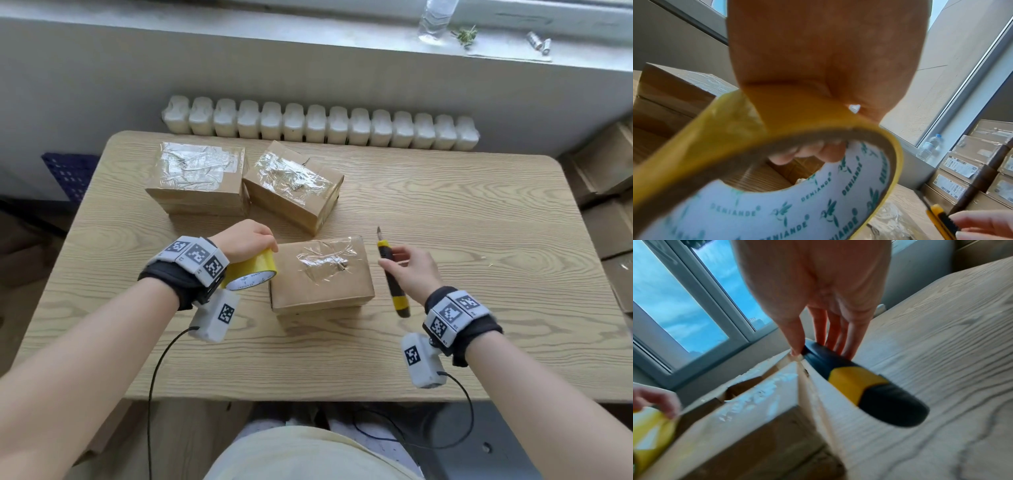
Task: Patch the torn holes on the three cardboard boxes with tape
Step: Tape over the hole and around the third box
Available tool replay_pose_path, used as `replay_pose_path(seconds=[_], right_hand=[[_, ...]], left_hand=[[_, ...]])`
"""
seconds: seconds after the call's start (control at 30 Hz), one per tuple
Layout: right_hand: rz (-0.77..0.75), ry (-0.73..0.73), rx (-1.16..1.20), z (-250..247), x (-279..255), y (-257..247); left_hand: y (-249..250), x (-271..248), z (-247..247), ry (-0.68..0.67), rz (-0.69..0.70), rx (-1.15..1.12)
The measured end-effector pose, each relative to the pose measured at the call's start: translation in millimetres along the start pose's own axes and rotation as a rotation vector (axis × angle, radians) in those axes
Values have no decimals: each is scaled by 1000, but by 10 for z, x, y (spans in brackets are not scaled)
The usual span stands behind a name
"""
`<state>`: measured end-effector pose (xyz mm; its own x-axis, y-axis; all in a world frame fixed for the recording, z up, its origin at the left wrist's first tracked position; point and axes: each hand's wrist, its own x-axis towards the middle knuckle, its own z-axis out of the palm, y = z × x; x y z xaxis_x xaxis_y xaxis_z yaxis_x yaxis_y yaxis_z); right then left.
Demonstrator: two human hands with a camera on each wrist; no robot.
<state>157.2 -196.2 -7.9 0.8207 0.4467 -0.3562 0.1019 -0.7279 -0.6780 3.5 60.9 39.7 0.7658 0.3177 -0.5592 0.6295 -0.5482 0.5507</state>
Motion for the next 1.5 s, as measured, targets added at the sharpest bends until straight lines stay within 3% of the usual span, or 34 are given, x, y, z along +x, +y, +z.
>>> replay_pose_path(seconds=[0.07, 0.23, 0.53, 0.63, 0.73, 0.8, 0.93, 1.0, 1.1, 1.2, 1.37, 1.43, 1.5], right_hand=[[68, 45, -107, 44, 65, 183], [184, -73, -398, 314, 142, 580], [147, -109, -546, 568, 126, 666], [45, 26, -407, 536, 102, 530], [-219, 233, -297, 474, 45, 259], [-371, 157, -352, 482, -22, 49], [-630, -194, -549, 719, -174, -211], [-710, -288, -675, 885, -234, -235], [-749, -315, -744, 1038, -229, -168], [-806, -233, -789, 1060, -198, -125], [-646, -340, -755, 883, -35, -260], [-608, -386, -590, 814, -2, -342], [-536, -325, -333, 750, -30, -450]], left_hand=[[-33, -47, 14, 9, 15, 2], [-104, -123, 45, 55, 39, -96], [-108, -223, 118, 122, 15, -262], [-96, -224, 148, 118, 14, -273], [-97, -195, 179, 121, 26, -244], [-101, -178, 196, 132, 30, -224], [-115, -176, 212, 144, 44, -217], [-133, -186, 215, 141, 50, -234], [-178, -208, 218, 136, 53, -261], [-210, -203, 227, 137, 46, -265], [-166, -165, 245, 135, 65, -264], [-140, -149, 253, 130, 76, -271], [-107, -139, 246, 123, 92, -284]])
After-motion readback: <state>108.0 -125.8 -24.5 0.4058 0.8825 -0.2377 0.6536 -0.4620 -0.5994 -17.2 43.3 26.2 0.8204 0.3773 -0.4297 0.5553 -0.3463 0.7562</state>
